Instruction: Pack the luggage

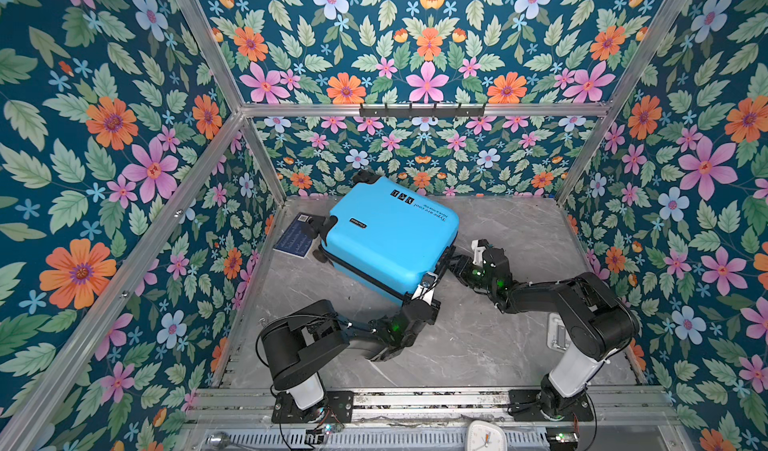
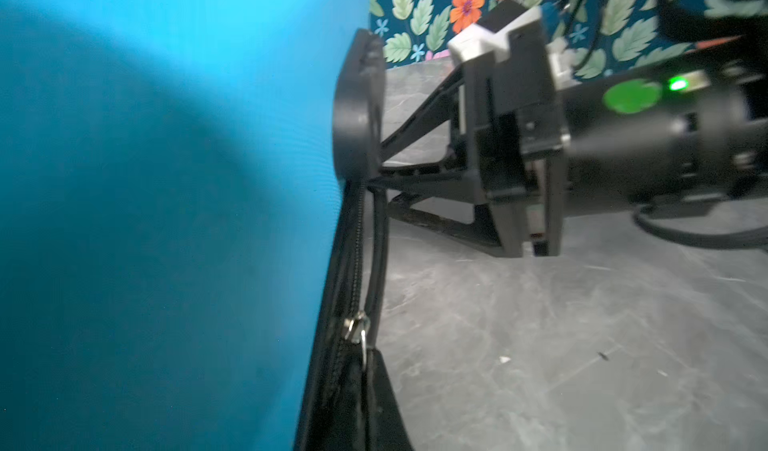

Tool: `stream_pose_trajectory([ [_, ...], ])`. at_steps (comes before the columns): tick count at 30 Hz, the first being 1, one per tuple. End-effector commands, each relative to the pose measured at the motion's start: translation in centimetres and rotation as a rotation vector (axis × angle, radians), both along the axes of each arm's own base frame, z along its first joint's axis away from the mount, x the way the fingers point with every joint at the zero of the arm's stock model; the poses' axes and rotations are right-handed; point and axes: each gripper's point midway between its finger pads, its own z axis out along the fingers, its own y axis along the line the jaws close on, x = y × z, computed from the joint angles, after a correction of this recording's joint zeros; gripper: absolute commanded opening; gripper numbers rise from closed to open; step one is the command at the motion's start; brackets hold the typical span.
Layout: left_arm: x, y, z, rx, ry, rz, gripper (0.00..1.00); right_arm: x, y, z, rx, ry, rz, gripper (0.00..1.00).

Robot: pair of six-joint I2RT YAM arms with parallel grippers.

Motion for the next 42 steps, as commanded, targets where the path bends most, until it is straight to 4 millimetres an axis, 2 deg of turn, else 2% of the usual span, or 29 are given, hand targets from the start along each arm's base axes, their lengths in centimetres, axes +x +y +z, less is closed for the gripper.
stream_pose_trajectory([
  [1, -0.2, -1.9, 3.6, -0.135, -0.065, -0.066, 0.0, -0.5, 0.6, 1.2, 0.035, -0.031, 0.032, 0.48],
  [9, -1.2, -0.5, 2.8, -0.122, -0.056, -0.087, 0.0, -0.9, 1.4, 1.2, 0.07, -0.013, 0.083, 0.49],
  [15, -1.7, -0.5, 3.0, -0.13, -0.062, -0.113, 0.0, -0.7, 1.6, -0.9, 0.126, 0.021, 0.059, 0.49],
  [17, -1.8, -0.5, 2.9, -0.129, -0.059, -0.12, 0.0, -0.4, 1.4, -1.6, 0.134, 0.021, 0.038, 0.49],
  [21, -1.9, -0.5, 2.9, -0.132, -0.056, -0.131, 0.0, 0.6, 1.5, -1.8, 0.168, -0.016, 0.019, 0.49],
  [26, -2.0, -0.2, 2.8, -0.132, -0.054, -0.126, 0.0, 1.9, 0.5, -1.7, 0.211, -0.056, -0.028, 0.48],
  [29, -2.0, 0.0, 2.7, -0.127, -0.052, -0.121, 0.0, 2.6, 0.7, -1.2, 0.22, -0.077, -0.017, 0.38],
  [32, -2.0, 0.0, 2.6, -0.123, -0.051, -0.117, 0.0, 2.8, 1.4, -0.8, 0.232, -0.09, 0.014, 0.22],
  [38, -1.7, 0.0, 2.3, -0.113, -0.041, -0.098, 0.0, 1.6, 1.6, -0.9, 0.23, -0.088, 0.015, 0.0],
  [41, -1.5, 1.1, 2.9, -0.118, -0.042, -0.054, 0.0, 0.7, 1.8, -1.5, 0.213, -0.068, 0.01, 0.0],
  [42, -1.4, 1.8, 3.2, -0.115, -0.038, -0.028, 0.03, 0.4, 1.7, -1.7, 0.209, -0.063, 0.004, 0.0],
])
